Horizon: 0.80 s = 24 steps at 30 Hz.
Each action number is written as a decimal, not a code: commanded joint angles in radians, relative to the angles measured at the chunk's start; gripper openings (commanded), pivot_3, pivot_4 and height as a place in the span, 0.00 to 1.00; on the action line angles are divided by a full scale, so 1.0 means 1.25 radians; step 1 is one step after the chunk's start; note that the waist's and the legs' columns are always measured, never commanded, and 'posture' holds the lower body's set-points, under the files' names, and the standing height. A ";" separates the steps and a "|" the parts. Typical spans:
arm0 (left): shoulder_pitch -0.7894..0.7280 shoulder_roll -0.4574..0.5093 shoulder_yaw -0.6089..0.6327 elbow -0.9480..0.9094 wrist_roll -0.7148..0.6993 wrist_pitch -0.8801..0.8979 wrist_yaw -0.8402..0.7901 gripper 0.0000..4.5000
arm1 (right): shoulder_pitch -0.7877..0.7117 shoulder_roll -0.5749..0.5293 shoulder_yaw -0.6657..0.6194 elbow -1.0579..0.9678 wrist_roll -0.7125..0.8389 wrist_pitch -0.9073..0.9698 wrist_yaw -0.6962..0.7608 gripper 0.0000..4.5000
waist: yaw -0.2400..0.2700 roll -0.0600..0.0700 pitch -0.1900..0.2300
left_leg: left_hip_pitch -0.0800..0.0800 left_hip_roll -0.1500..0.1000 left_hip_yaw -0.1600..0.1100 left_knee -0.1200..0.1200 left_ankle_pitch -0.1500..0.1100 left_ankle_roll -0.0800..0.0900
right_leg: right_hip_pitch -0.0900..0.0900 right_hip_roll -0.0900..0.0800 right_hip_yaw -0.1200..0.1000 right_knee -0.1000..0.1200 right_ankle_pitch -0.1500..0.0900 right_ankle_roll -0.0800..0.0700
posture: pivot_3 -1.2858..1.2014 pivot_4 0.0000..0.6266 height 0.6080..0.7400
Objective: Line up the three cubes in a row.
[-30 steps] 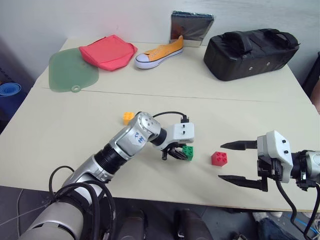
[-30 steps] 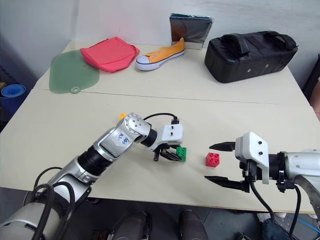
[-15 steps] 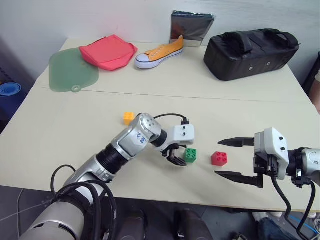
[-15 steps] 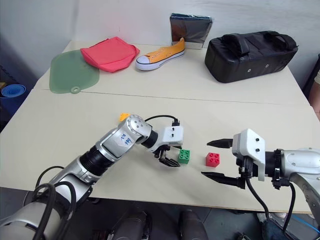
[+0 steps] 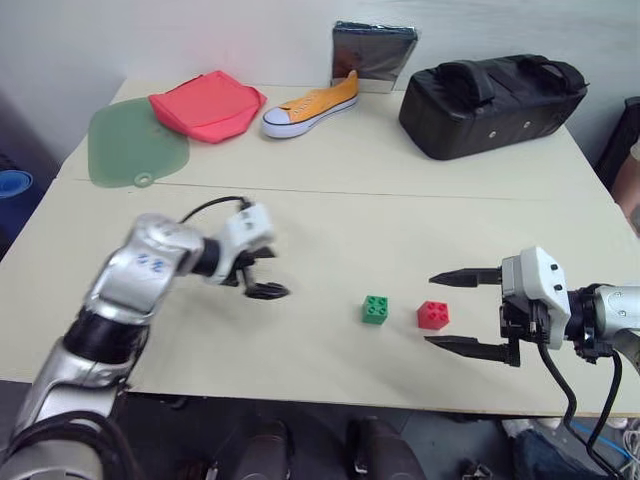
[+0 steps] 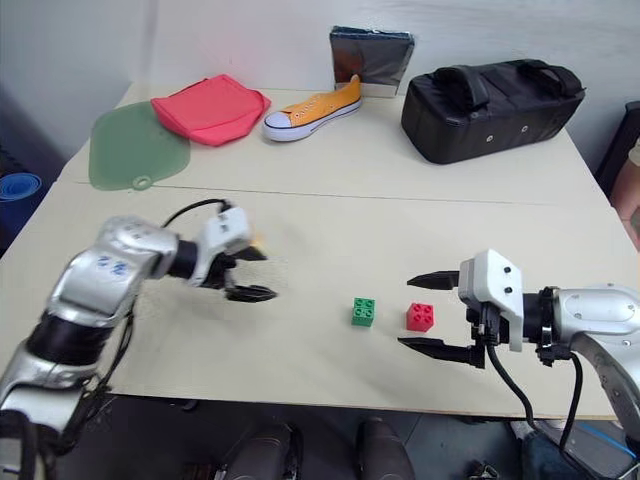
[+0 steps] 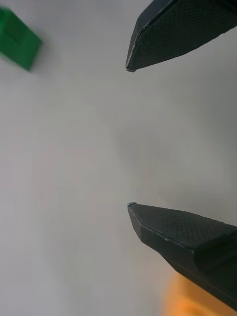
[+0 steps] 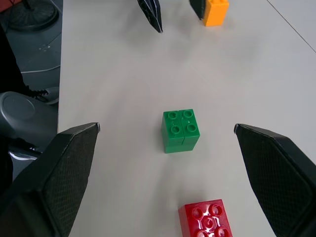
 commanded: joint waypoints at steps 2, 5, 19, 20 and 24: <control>0.199 0.069 0.188 -0.162 -0.044 0.075 0.046 0.99 | -0.046 0.011 0.008 0.019 0.019 -0.012 0.016 1.00 | -0.004 0.000 0.000 | 0.000 0.000 0.000 0.000 0.000 0.001 | 0.000 -0.001 0.000 0.000 0.000 0.000 | 0.52 0.24 1.00; 0.342 0.087 0.295 -0.205 -0.043 0.056 0.085 0.99 | -0.096 0.021 0.031 0.044 0.027 -0.006 0.023 1.00 | -0.002 0.000 0.000 | 0.000 0.000 0.000 -0.001 -0.001 0.001 | 0.000 -0.002 0.000 -0.002 0.000 0.000 | 0.52 0.24 1.00; 0.156 -0.209 0.303 -0.225 -0.056 0.184 0.463 0.99 | -0.189 0.053 0.076 0.073 0.029 0.014 0.018 1.00 | 0.019 0.000 0.000 | -0.001 -0.002 -0.003 -0.001 -0.001 0.001 | 0.001 -0.004 -0.005 -0.001 0.001 -0.001 | 0.52 0.24 1.00; 0.133 -0.237 0.292 -0.207 -0.046 0.185 0.495 0.99 | -0.188 0.055 0.076 0.072 0.028 0.014 0.017 1.00 | 0.019 0.000 0.000 | -0.001 -0.002 -0.002 0.000 -0.001 0.001 | 0.001 -0.004 -0.005 -0.001 0.001 0.000 | 0.52 0.24 1.00; 0.063 -0.297 0.242 -0.133 -0.018 0.165 0.581 0.99 | -0.195 0.062 0.080 0.068 0.029 0.020 0.007 1.00 | 0.018 0.000 0.000 | -0.001 -0.002 -0.002 0.000 -0.001 0.001 | 0.001 -0.003 -0.004 -0.001 0.001 0.000 | 0.52 0.24 1.00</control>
